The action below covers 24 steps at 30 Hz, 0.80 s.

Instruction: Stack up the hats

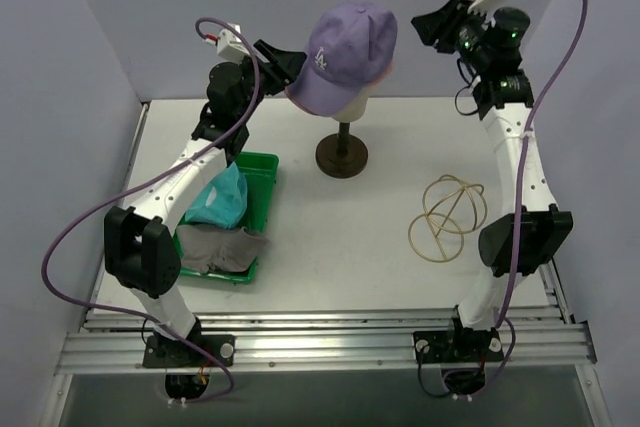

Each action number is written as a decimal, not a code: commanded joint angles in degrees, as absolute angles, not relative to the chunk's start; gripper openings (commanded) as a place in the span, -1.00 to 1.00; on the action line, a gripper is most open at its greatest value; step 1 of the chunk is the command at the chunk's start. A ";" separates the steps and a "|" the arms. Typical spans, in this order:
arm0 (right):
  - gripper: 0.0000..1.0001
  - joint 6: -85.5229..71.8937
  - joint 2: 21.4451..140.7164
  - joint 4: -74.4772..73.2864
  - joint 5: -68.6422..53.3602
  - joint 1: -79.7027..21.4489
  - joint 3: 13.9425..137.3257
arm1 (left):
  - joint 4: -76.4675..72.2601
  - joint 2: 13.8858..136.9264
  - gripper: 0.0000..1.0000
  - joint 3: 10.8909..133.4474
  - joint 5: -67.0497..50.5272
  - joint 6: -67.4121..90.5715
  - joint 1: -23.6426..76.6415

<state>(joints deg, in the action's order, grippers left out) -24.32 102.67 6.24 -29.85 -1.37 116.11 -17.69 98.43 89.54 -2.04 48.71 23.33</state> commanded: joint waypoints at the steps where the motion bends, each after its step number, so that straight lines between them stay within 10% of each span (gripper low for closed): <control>1: -0.25 -26.54 102.31 9.12 -30.51 -0.70 109.03 | -15.40 100.54 0.29 97.45 -6.67 45.00 23.03; 11: -0.53 -33.75 110.56 15.91 -26.64 -0.61 100.45 | -10.73 93.97 0.38 96.60 -2.56 39.29 18.64; 24: -1.00 -27.86 137.36 -13.70 -12.22 -9.84 129.54 | -5.63 64.62 0.49 72.35 10.82 31.64 19.51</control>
